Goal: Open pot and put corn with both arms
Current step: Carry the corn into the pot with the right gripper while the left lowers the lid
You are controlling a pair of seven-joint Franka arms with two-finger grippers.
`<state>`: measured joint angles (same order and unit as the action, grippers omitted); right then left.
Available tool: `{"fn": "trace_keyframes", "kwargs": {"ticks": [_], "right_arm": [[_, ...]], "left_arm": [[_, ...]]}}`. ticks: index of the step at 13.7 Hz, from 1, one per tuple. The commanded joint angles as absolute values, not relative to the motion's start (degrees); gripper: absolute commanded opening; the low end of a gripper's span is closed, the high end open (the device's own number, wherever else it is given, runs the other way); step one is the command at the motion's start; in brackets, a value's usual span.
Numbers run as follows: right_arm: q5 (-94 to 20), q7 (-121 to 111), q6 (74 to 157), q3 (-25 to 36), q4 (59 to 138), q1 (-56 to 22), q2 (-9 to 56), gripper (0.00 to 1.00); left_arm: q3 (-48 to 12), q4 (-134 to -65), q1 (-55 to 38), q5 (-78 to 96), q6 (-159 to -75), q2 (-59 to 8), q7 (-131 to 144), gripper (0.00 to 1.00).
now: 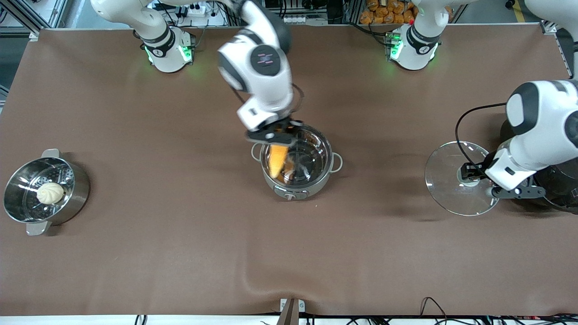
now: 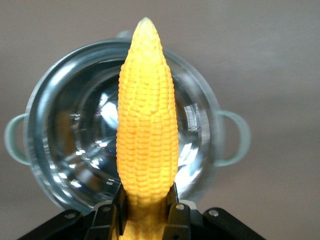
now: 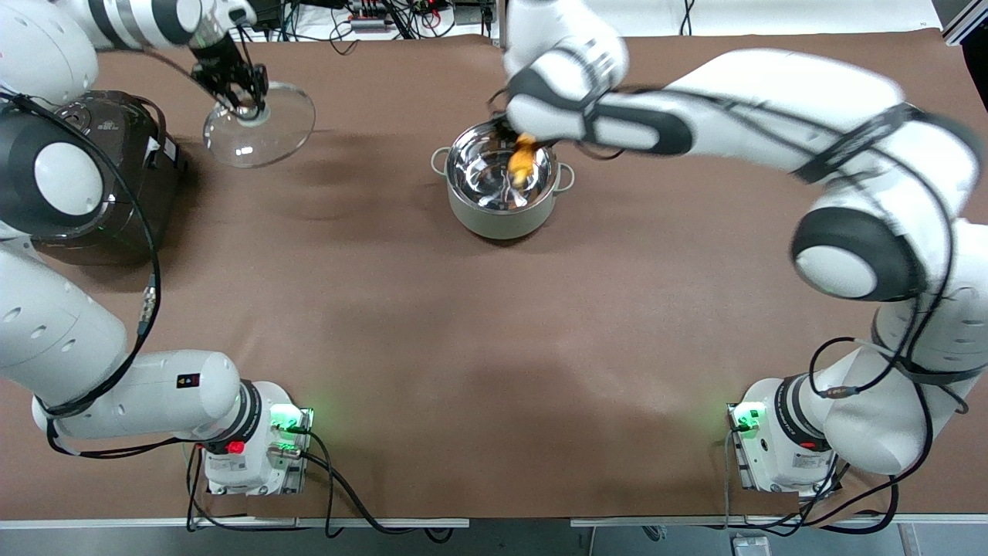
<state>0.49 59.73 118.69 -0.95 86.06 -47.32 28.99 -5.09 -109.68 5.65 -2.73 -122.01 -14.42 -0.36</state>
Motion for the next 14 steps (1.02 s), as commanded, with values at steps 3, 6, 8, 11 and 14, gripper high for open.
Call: {"fn": "trace_keyframes", "kwargs": {"ticks": [3, 6, 8, 11, 14], "right_arm": [[2.5, 65.7, 122.1, 0.0, 82.4, -48.7, 34.2, 0.00], [2.5, 65.5, 122.1, 0.1, 82.4, -47.8, 34.4, 0.03], [2.5, 65.8, 122.1, 0.1, 82.6, -47.8, 34.5, 0.60], [1.9, 65.6, 119.1, 0.1, 82.5, -46.2, 33.5, 0.99], [1.9, 63.0, 114.8, 0.1, 82.9, -44.7, 30.2, 1.00]], "left_arm": [[-5.7, -124.0, 6.1, -5.5, -135.8, -10.6, -0.4, 0.00], [-5.9, -125.2, 6.1, -6.0, -136.7, -10.8, 0.5, 0.00], [-6.0, -127.3, 5.4, -6.0, -140.1, -11.4, 2.5, 0.00], [-6.1, -129.1, 3.2, -6.1, -142.8, -12.1, 6.5, 0.00], [-6.0, -130.8, 3.3, -6.2, -146.6, -13.5, 6.5, 0.00]]}}
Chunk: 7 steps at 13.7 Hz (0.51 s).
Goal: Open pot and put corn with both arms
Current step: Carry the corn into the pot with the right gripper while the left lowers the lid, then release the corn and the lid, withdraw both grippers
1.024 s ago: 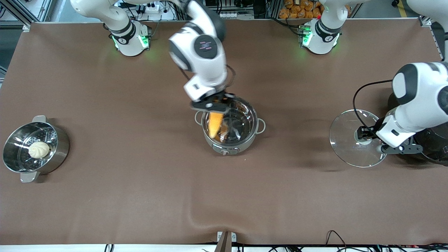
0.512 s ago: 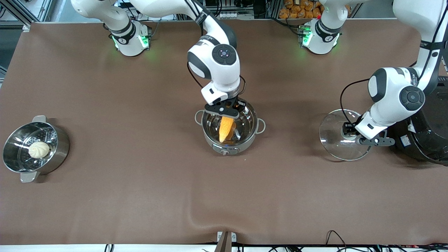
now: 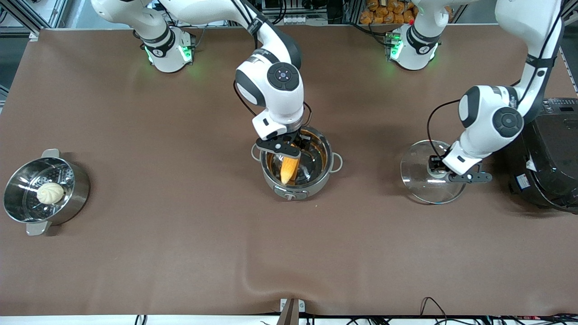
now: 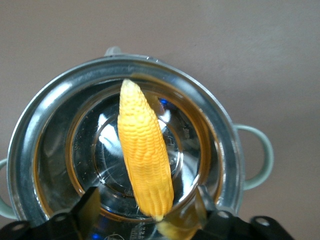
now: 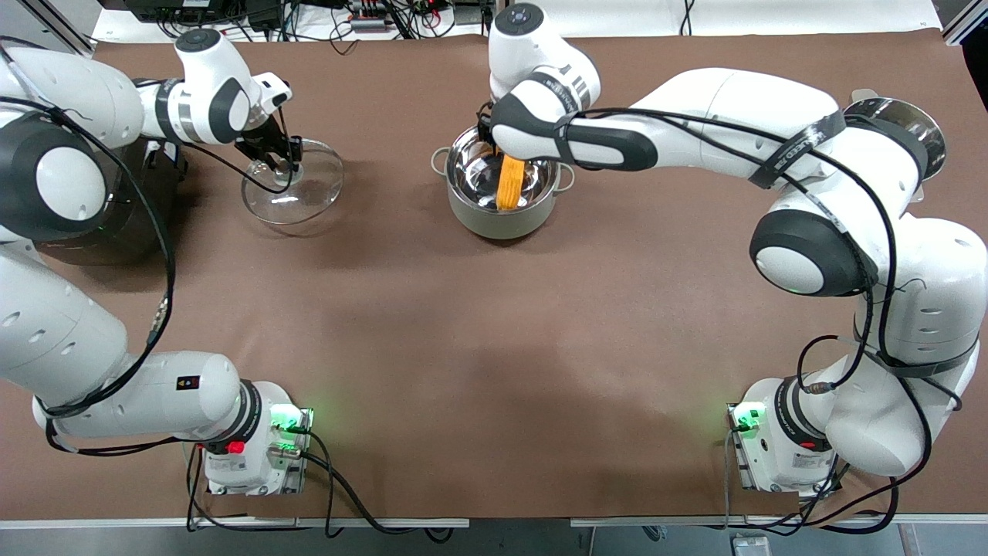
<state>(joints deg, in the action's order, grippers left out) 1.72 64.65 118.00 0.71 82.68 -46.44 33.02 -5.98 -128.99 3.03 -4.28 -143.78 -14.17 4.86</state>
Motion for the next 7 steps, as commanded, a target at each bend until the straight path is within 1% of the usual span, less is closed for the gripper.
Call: {"fn": "trace_keyframes", "kwargs": {"ticks": [1, 2, 3, 4, 5, 6, 7], "right_arm": [[1.3, 60.1, 112.3, 0.0, 83.1, -42.7, 28.7, 1.00], [1.3, 57.3, 109.8, -0.1, 83.1, -40.0, 27.5, 1.00], [1.2, 54.2, 108.6, -0.2, 83.1, -36.7, 26.3, 1.00], [0.3, 50.4, 108.2, -0.2, 83.5, -33.5, 25.3, 1.00], [-1.5, 47.0, 108.0, 0.0, 85.5, -31.2, 23.4, 1.00], [-1.8, 42.8, 108.1, 0.0, 88.6, -27.8, 20.3, 1.00], [-1.9, 37.2, 107.8, -0.1, 91.3, -24.3, 17.2, 1.00]], "left_arm": [[-6.0, -131.0, 3.3, -6.2, -147.2, -13.8, 6.6, 0.00], [-6.0, -131.0, 3.3, -6.2, -147.2, -14.1, 6.6, 0.00], [-6.0, -131.0, 3.3, -6.2, -147.2, -14.1, 6.6, 0.17], [-6.1, -130.9, 3.3, -6.2, -147.2, -14.1, 6.7, 0.43], [-6.1, -130.7, 3.3, -6.2, -147.1, -13.9, 6.9, 0.77], [-6.1, -130.4, 3.4, -6.2, -147.1, -13.3, 7.9, 1.00], [-6.2, -129.8, 3.3, -6.1, -147.0, -12.4, 9.3, 1.00]]}}
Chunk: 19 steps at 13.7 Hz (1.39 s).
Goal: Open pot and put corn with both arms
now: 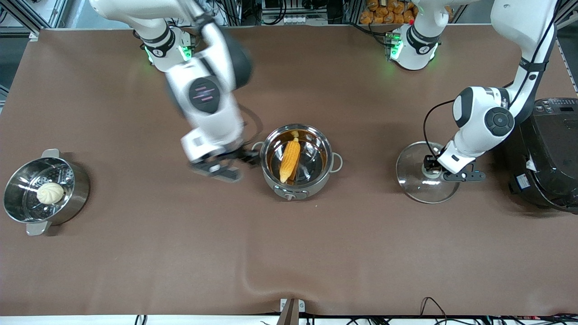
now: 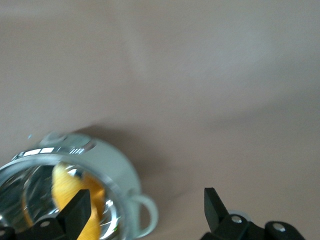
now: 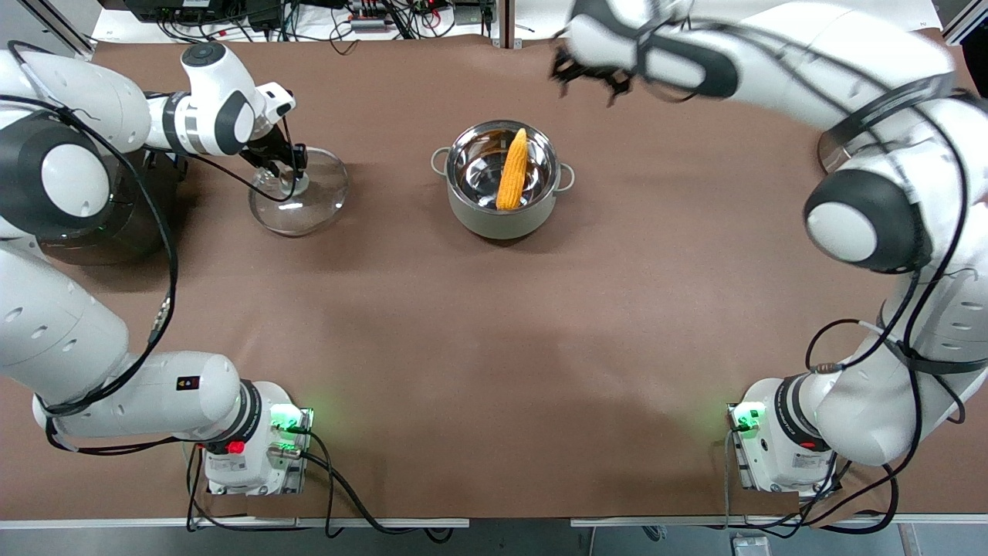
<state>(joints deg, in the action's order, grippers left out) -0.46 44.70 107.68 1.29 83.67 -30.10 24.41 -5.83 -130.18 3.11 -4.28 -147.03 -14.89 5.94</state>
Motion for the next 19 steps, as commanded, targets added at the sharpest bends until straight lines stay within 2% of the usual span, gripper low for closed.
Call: {"fn": "trace_keyframes", "kwargs": {"ticks": [1, 3, 6, 10, 12, 14, 16, 19], "right_arm": [[-2.0, 32.1, 106.5, -0.1, 93.4, -21.5, 14.3, 1.00], [-1.9, 24.1, 101.2, 0.1, 94.2, -16.0, 10.7, 1.00], [-1.8, 8.3, 100.5, 0.2, 99.2, -7.2, 3.9, 1.00], [-0.9, 6.2, 97.6, 0.3, 98.8, -3.6, -0.1, 1.00], [0.5, 6.2, 91.7, 0.4, 94.3, -3.2, -0.2, 1.00], [1.8, 5.8, 84.8, 0.3, 87.7, -1.8, 0.5, 1.00], [1.8, 4.7, 83.5, 0.3, 84.4, 0.6, 0.8, 1.00], [0.7, 5.4, 83.8, 0.1, 83.6, 2.4, 0.9, 1.00]], "left_arm": [[-6.7, -128.9, 3.0, -6.1, -146.4, -11.5, 10.6, 1.00], [-8.1, -125.4, 3.2, -6.2, -141.3, -9.6, 11.7, 1.00], [-8.7, -115.0, 3.2, -5.5, -126.5, -7.3, 13.1, 1.00], [-11.5, -99.4, 3.3, -5.5, -106.2, -5.5, 16.5, 1.00], [-12.0, -93.3, 3.3, -5.5, -97.6, -5.1, 17.2, 1.00], [-12.4, -91.5, 3.4, -5.1, -94.8, -3.3, 17.1, 1.00], [-12.6, -91.2, 3.3, -4.0, -94.4, -1.7, 17.3, 1.00], [-12.7, -91.1, 3.3, -2.9, -92.5, -0.5, 17.1, 1.00]]}}
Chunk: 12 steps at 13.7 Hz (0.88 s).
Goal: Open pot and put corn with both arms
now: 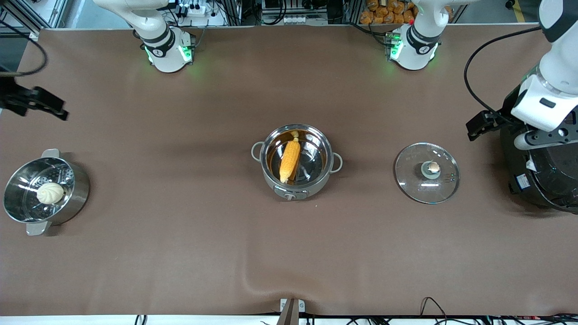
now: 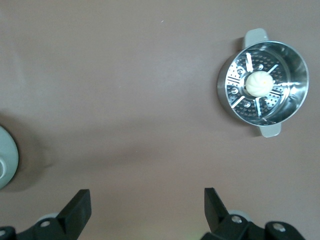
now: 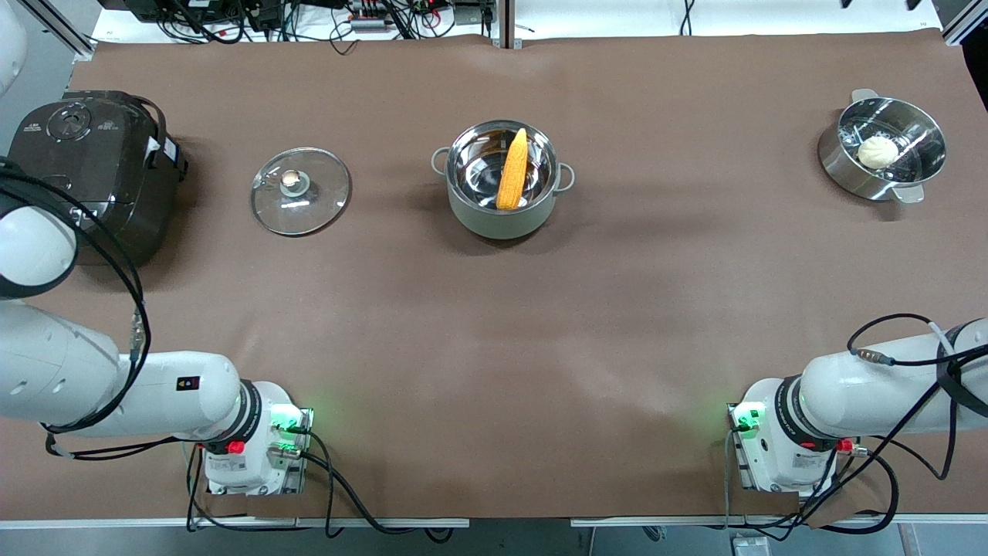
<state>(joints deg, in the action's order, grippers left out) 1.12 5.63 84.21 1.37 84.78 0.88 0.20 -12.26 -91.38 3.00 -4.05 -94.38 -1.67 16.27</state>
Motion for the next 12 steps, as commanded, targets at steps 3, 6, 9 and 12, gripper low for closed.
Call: {"fn": "trace_keyframes", "kwargs": {"ticks": [3, 6, 9, 12], "right_arm": [[0.5, 5.2, 84.5, 0.0, 83.6, 2.0, 1.0, 1.00], [1.6, 4.3, 85.6, -0.1, 84.3, 1.7, 1.2, 1.00], [1.5, 2.6, 85.1, -0.1, 84.3, 1.8, 1.1, 1.00], [1.5, 0.1, 85.1, 0.0, 84.3, 2.0, 1.1, 1.00]], "left_arm": [[-12.0, -90.6, 3.5, -3.0, -91.5, -0.3, 16.4, 1.00], [-11.7, -88.2, 3.0, -2.9, -88.1, -0.5, 12.9, 1.00], [-11.2, -88.1, 3.3, 0.3, -84.9, 0.1, 12.2, 1.00], [-10.3, -88.4, 3.3, 1.8, -81.8, 1.5, 12.2, 1.00]]}}
